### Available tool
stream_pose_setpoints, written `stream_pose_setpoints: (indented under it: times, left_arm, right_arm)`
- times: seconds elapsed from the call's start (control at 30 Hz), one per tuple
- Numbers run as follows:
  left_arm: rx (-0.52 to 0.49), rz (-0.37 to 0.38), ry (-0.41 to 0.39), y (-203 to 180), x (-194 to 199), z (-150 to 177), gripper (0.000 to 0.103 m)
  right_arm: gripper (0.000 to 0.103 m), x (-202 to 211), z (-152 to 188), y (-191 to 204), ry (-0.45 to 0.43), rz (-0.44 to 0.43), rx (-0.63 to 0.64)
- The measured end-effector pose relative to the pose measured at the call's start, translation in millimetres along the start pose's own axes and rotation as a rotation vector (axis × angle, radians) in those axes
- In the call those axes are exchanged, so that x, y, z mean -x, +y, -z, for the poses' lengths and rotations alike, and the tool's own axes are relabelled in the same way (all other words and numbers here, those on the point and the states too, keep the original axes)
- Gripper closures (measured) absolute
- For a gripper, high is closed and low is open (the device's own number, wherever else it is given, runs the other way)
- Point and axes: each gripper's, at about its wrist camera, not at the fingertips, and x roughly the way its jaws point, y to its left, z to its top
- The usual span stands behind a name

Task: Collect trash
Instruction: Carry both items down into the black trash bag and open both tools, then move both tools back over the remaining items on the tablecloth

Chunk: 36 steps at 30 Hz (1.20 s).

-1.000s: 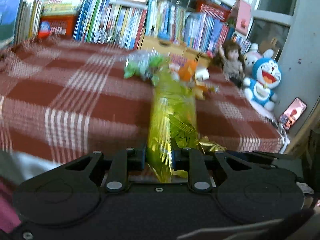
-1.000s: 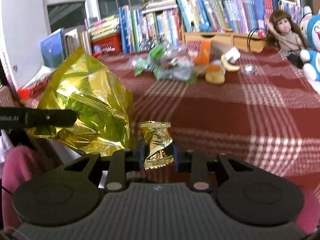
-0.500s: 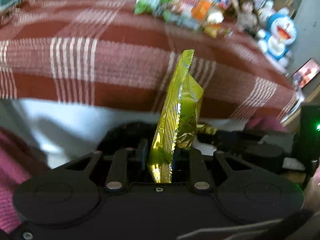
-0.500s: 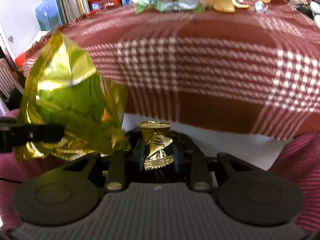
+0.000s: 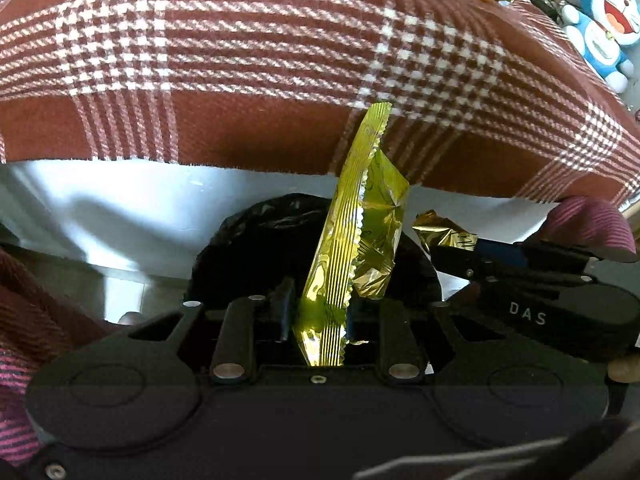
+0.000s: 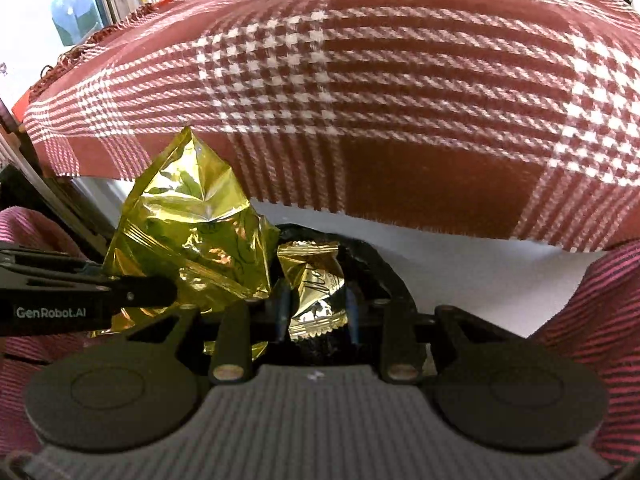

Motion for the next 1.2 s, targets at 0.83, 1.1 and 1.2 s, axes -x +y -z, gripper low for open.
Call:
stream_pose_setpoints:
  times: [0.83,1.1,1.2]
  left_arm:
    - [-0.050,0.014,-0.165,7.7,36.0,-35.3,0.014]
    - [-0.103,0.050,-0.379,5.3,92.5,-76.0,0.000]
    - [-0.101,0.052,-0.433,5.4,97.6,-98.1,0.000]
  right_arm:
    - [0.029,13.7,-25.9,1.0,-0.071,-0.023,0.042]
    - [0.025,75.6,-64.2,-1.1,-0.252,-0.033,0.123]
    - [0.023,88.8,-79.6,-5.1,-0.315,-0.020,0.119]
